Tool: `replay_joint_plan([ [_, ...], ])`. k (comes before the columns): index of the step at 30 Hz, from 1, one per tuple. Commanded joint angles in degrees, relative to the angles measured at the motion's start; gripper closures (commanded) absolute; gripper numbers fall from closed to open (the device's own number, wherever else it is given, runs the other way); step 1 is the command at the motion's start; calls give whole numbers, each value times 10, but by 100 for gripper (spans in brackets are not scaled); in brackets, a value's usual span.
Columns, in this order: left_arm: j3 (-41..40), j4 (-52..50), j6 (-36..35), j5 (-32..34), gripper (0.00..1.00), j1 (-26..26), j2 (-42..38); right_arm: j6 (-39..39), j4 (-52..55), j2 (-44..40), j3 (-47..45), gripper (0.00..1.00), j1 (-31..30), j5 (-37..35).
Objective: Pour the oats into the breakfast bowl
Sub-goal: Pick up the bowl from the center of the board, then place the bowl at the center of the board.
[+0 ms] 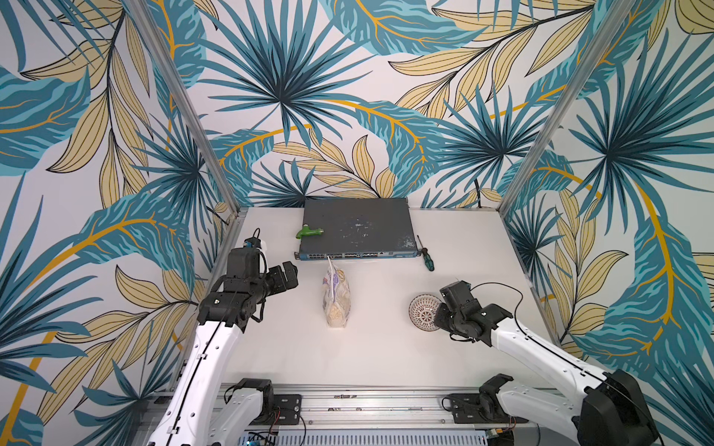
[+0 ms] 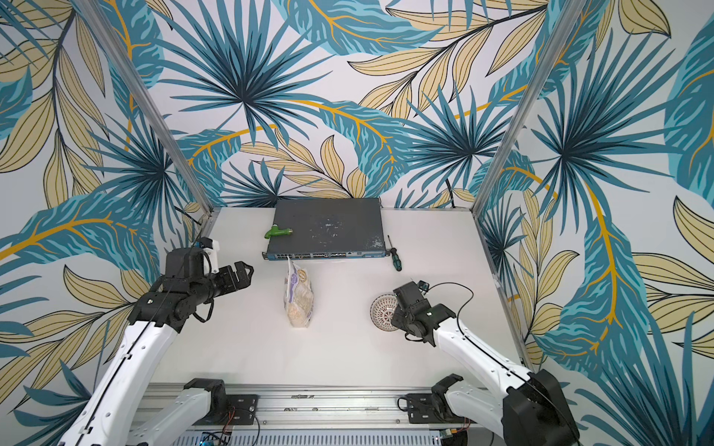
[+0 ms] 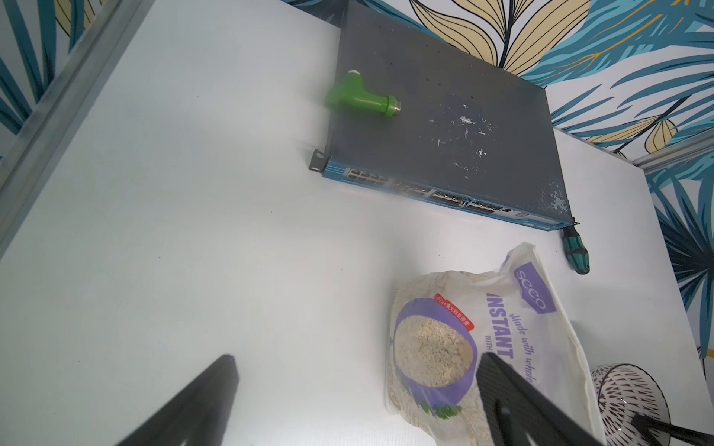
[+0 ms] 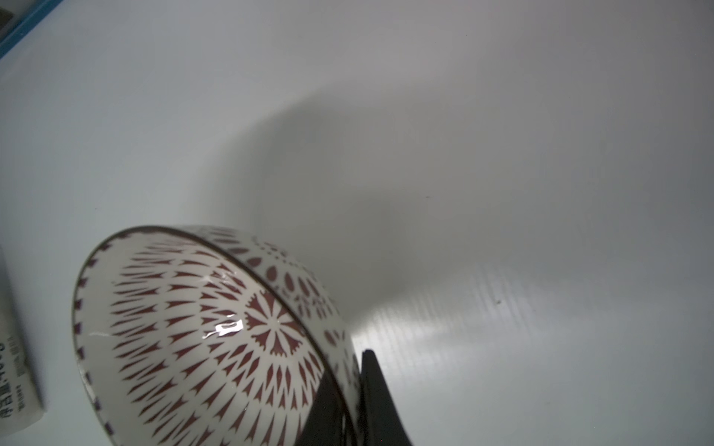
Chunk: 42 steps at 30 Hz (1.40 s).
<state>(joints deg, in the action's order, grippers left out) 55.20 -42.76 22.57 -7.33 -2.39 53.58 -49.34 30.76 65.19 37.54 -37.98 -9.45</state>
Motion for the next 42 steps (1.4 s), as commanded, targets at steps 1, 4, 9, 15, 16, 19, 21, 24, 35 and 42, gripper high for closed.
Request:
replay_joint_plan([
  [1, -9, 6, 3, -3, 0, 3, -3, 2, -61, 44, 50, 100, -42, 12],
  [4, -9, 7, 3, -1, 0, 4, -3, 20, -105, 101, 75, 100, -63, 37],
  [9, -9, 7, 3, 0, 0, 3, -3, 35, -148, 174, 112, 100, -96, 59],
  [15, -9, 6, 2, 1, 0, 4, -4, 38, -187, 229, 135, 100, -119, 84],
  [16, -9, 6, 2, 1, 0, 3, -4, 36, -190, 234, 134, 100, -121, 89],
  [19, -10, 5, 3, 1, 0, 4, -4, 28, -196, 247, 131, 100, -125, 99],
  [21, -9, 5, 3, 1, 0, 4, -5, 24, -196, 255, 129, 100, -130, 108],
  [24, -9, 4, 3, 0, 0, 4, -5, 22, -189, 267, 127, 100, -138, 111],
  [35, -10, 4, 4, 0, 0, 4, -6, 20, -158, 271, 133, 70, -148, 78],
  [42, -10, 3, 4, 2, 0, 4, -7, 29, -128, 244, 162, 56, -148, 65],
])
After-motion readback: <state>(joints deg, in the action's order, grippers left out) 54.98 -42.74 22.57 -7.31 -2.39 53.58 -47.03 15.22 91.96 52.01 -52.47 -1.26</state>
